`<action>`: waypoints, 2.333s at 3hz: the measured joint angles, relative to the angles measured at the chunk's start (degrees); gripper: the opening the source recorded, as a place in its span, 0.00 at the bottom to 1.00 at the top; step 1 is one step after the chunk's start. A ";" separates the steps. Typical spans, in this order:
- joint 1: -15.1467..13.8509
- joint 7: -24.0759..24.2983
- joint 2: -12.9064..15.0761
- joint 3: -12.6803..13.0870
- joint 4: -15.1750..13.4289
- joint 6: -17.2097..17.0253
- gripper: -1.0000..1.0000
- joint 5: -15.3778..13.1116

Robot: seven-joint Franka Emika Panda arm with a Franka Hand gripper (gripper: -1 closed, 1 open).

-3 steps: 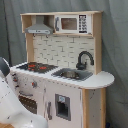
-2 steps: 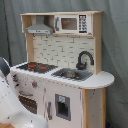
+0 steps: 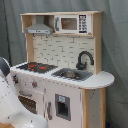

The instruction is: Play with the kitchen

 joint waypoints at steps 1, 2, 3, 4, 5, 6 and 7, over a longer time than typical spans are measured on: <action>0.00 -6.48 0.00 0.00 -0.03 0.00 0.00 -0.06; 0.00 -13.60 -0.01 0.00 -0.07 -0.03 0.00 -0.17; 0.01 -21.03 -0.07 0.00 -0.11 -0.13 0.00 -0.36; 0.01 -27.18 -0.16 0.01 -0.17 -0.29 0.00 -0.75; 0.02 -33.37 -0.30 0.02 -0.24 -0.56 0.00 -1.20; 0.06 -39.35 -0.46 0.06 -0.30 -0.95 0.00 -1.58; 0.16 -46.65 -0.72 0.07 -0.40 -1.53 0.00 -2.14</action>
